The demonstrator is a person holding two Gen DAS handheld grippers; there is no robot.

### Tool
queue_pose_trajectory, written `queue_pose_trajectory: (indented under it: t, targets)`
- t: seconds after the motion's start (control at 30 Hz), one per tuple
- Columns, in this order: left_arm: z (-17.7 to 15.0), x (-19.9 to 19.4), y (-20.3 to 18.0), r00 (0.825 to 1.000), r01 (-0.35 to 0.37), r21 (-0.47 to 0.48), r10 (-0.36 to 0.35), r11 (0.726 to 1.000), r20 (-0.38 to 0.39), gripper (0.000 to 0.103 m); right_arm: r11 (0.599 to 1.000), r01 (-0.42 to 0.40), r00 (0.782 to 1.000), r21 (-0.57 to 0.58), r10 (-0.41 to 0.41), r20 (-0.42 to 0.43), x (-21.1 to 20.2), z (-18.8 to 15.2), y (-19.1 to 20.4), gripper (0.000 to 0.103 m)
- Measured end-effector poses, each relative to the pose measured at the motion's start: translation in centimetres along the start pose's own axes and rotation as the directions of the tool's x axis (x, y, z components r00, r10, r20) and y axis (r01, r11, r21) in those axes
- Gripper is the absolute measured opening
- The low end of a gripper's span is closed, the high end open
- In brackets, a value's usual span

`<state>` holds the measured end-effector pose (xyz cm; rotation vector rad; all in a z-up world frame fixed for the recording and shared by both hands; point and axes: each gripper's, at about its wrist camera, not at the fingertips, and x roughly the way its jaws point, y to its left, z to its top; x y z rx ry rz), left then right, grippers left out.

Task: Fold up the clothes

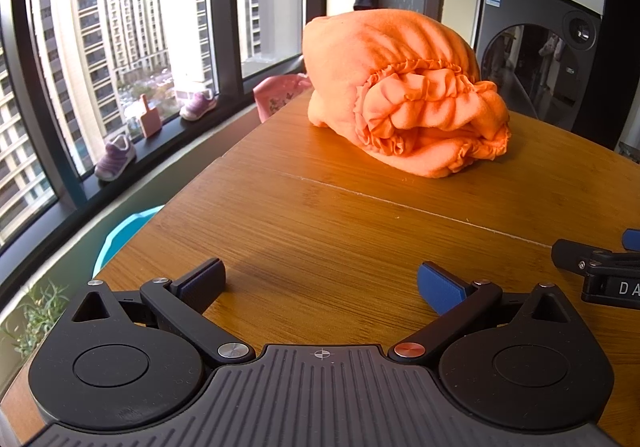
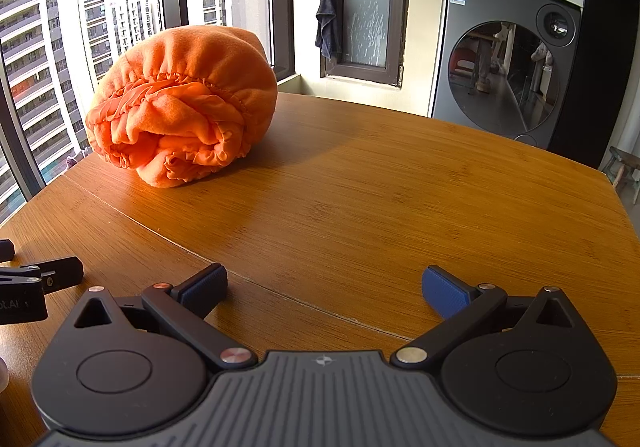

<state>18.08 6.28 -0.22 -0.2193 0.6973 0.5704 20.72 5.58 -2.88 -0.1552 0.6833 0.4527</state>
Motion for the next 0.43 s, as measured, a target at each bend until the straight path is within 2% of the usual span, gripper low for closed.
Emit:
queue_pose_trajectory:
  t: [0.3,0.43]
  targets:
    - [-0.1,-0.1,0.2,1.0,0.005,-0.004,-0.005,1.0,0.003,0.103,1.0,0.0,1.0,0.0,0.0,0.0,-0.1,0.0,-0.1,0.103]
    - [-0.1,-0.4,1.0,0.997,0.068,-0.04,-0.067,0.997,0.023,0.103,1.0,0.005,1.0,0.006,-0.005,0.0,-0.2,-0.1,-0.1,0.103]
